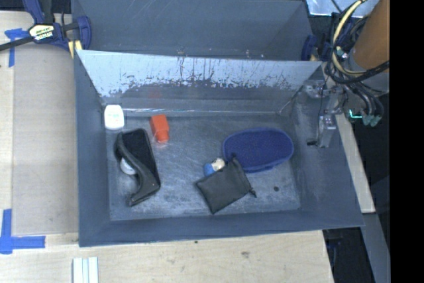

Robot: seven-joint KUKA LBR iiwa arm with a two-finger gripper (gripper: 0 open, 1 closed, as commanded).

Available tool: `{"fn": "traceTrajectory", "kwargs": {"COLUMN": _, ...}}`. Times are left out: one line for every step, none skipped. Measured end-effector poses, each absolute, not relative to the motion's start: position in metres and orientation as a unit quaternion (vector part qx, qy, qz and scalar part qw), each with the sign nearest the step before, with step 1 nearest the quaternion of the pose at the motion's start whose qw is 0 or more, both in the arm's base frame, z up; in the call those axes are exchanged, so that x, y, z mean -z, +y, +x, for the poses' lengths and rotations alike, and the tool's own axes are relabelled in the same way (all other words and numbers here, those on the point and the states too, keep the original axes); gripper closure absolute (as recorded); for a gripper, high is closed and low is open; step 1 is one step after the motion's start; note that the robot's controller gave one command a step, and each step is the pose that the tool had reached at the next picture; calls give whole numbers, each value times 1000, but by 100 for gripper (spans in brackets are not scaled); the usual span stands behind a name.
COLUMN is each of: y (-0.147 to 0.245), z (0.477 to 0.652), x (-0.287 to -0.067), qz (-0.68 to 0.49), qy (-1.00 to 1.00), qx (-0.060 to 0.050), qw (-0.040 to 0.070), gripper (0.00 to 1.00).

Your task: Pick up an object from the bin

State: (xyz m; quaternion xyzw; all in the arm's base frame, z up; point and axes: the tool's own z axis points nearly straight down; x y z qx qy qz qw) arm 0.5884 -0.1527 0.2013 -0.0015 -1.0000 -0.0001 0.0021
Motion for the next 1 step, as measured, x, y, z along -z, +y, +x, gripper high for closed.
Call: {"fn": "traceTrajectory", "kwargs": {"y": -78, "z": 559, "x": -85, "qz": 16, "qy": -1000, "qx": 1, "qw": 1, "gripper": 0}}
